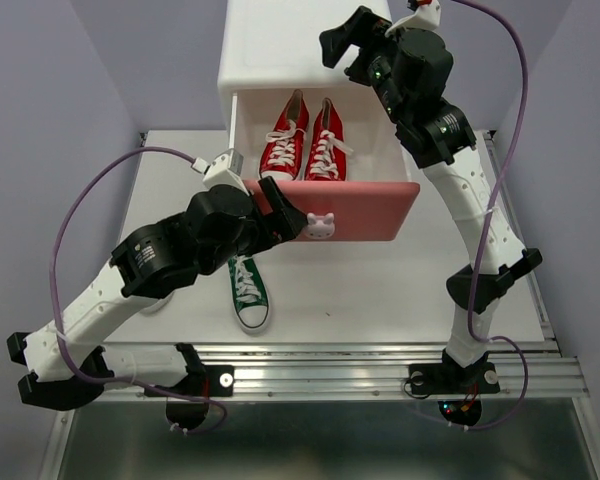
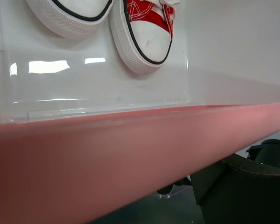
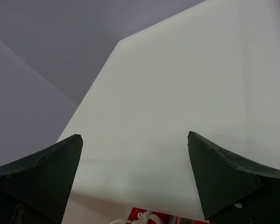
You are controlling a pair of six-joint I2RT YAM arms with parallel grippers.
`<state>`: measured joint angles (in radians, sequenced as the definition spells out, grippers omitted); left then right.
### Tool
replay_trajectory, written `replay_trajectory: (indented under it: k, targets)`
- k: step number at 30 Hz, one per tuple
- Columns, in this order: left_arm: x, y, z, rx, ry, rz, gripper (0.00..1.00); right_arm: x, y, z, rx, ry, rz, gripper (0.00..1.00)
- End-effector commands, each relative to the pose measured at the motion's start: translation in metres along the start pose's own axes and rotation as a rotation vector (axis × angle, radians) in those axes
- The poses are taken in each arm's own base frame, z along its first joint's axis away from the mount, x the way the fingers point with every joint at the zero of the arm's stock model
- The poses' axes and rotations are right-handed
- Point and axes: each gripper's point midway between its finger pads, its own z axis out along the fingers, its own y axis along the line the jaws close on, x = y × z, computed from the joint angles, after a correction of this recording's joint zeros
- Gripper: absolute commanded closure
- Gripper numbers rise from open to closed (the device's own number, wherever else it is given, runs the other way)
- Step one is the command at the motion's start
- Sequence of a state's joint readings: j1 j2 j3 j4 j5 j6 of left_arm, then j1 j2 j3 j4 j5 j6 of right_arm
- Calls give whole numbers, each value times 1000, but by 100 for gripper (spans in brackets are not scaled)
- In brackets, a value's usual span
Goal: Place and organize the shoes in the shoe cabinet
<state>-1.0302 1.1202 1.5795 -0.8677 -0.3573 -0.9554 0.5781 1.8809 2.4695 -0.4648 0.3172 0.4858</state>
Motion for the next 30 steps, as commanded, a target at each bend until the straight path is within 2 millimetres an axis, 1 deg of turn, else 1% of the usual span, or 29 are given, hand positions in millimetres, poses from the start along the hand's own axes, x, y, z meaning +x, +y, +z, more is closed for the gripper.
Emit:
replay_trajectory:
  k: [1,2,3,5,6,7,10,11,12,13,15,17,18,19,20,21,22,25,26,28,29,30]
  targets:
    - [-30,-19,24,-28,-150,-25,4,82,-54,6,168,233,-114,0]
    - [-28,-19,39,-70,-151,-8,3,81,-54,6,168,230,-113,0]
    - [-35,-22,46,-100,-173,4,1,80,-54,5,167,229,-111,0]
    - [-47,-16,53,-139,-190,-51,1,80,-53,5,167,231,-112,0]
    - [-48,-14,60,-136,-188,-80,1,78,-53,4,165,228,-111,0]
    - [-48,-16,64,-111,-176,-82,1,78,-53,3,165,230,-110,0]
    - [-69,-18,61,-76,-264,-159,1,79,-55,0,176,241,-105,0]
    - [-75,-16,62,-76,-287,-179,1,81,-56,-2,183,251,-101,0]
    - [-78,-13,60,-88,-305,-200,1,79,-60,-2,190,249,-96,0]
    - [-84,-5,59,-121,-339,-221,1,81,-60,-2,191,255,-93,0]
    - [-85,5,61,-164,-353,-271,1,83,-60,-3,189,266,-89,0]
    - [-89,11,69,-179,-355,-279,1,84,-59,-3,184,273,-84,0]
    - [-91,9,74,-171,-357,-259,1,84,-58,-3,181,274,-83,0]
    - [-93,13,83,-188,-355,-252,1,85,-58,-3,179,275,-82,0]
    - [-95,15,87,-198,-358,-249,1,85,-58,-3,178,275,-82,0]
    - [-101,15,89,-198,-367,-246,1,83,-57,-3,177,271,-81,0]
    - [-107,23,98,-220,-368,-252,1,83,-57,-3,177,273,-81,0]
    - [-121,30,107,-222,-386,-258,1,83,-58,-5,181,275,-86,0]
    - [-132,33,111,-211,-410,-266,1,84,-59,-6,182,282,-92,0]
    - [-141,32,118,-187,-410,-237,1,86,-60,-7,184,289,-99,0]
    - [-156,32,117,-170,-442,-248,1,88,-61,-7,186,298,-103,0]
    - [-160,32,120,-166,-443,-241,1,90,-63,-7,190,302,-108,0]
